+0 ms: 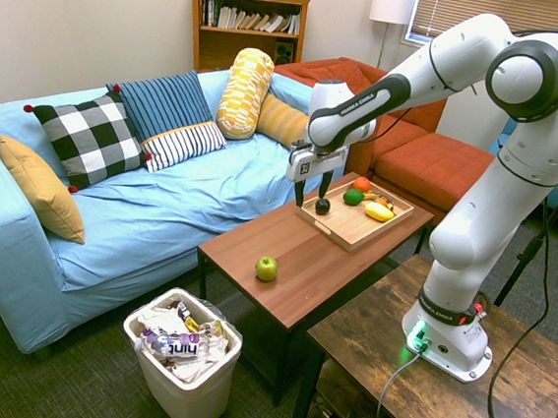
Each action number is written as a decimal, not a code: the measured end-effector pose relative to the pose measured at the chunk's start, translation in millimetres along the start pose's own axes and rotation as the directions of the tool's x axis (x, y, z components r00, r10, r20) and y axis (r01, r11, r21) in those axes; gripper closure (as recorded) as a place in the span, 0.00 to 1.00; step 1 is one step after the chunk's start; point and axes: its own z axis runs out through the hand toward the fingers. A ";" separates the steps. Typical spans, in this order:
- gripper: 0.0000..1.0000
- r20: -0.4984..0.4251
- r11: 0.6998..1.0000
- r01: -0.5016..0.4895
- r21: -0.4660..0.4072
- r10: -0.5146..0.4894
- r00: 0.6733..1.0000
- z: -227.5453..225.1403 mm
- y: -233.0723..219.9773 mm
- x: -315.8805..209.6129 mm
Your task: Put the apple in the tray
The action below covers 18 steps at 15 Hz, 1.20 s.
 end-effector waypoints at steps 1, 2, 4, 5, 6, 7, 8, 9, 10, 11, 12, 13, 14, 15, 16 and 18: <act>0.00 0.011 1.000 0.009 -0.008 -0.009 1.000 14.0 -12.6 -7.2; 0.00 0.025 1.000 0.017 -0.019 -0.017 1.000 30.3 -25.3 -14.0; 0.00 0.052 0.999 0.019 -0.042 -0.017 0.999 65.7 -44.6 -21.5; 0.00 0.064 0.999 0.017 -0.047 -0.014 0.998 82.2 -52.2 -23.0; 0.00 0.074 0.999 0.013 -0.053 -0.009 0.997 97.6 -58.2 -23.8; 0.00 0.083 0.998 0.009 -0.061 -0.004 0.997 111.4 -62.3 -23.6; 0.00 0.091 0.997 0.007 -0.071 0.000 0.996 124.4 -65.3 -23.5; 0.00 0.096 0.997 0.008 -0.078 -0.001 0.995 135.8 -68.3 -23.4; 0.00 0.101 0.996 0.012 -0.084 -0.004 0.995 146.7 -71.1 -24.3; 0.00 0.107 0.996 0.019 -0.091 -0.009 0.994 156.1 -74.9 -26.2; 0.00 0.111 0.995 0.025 -0.096 -0.015 0.994 164.1 -78.9 -28.4; 0.00 0.114 0.994 0.031 -0.100 -0.020 0.993 171.1 -82.5 -30.2; 0.00 0.116 0.994 0.035 -0.104 -0.023 0.993 178.3 -85.8 -31.7; 0.00 0.117 0.993 0.038 -0.109 -0.025 0.993 185.2 -89.2 -32.1; 0.00 0.118 0.993 0.039 -0.114 -0.026 0.993 191.8 -92.4 -31.4; 0.00 0.118 0.992 0.037 -0.124 -0.023 0.993 204.7 -98.6 -27.0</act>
